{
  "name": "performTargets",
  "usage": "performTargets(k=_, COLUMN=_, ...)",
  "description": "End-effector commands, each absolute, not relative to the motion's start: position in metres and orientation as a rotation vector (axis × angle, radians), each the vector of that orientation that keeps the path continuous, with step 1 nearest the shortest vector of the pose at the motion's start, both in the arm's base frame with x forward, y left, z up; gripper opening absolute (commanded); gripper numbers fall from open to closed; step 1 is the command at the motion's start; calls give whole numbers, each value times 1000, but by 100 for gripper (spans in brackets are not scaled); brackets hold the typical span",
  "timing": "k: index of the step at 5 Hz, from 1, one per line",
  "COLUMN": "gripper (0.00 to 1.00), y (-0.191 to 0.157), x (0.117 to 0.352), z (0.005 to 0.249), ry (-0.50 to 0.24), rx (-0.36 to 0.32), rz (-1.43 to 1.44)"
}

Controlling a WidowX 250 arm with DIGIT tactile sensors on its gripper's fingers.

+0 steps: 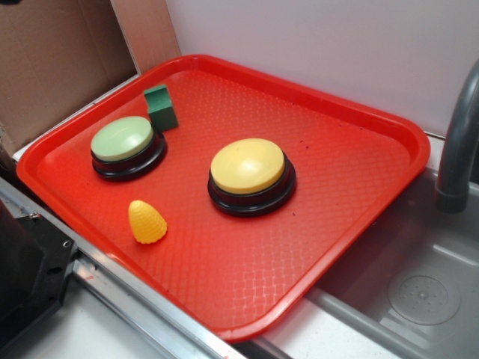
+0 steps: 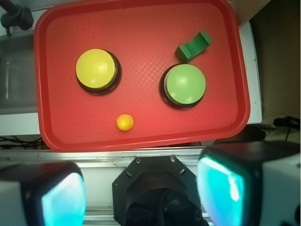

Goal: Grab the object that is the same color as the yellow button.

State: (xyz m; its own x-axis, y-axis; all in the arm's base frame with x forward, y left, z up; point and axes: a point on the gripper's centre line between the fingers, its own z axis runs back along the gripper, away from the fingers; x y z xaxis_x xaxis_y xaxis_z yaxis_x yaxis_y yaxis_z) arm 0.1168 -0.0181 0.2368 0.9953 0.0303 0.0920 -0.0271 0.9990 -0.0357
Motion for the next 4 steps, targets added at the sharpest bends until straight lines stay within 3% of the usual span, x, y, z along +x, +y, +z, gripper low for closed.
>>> performTargets(k=1, gripper=100, y=-18, x=117, z=237, ry=-93, rx=-34, rz=29)
performTargets(k=4, gripper=100, y=-31, x=155, z=185, ry=-65, rx=-25, rz=133)
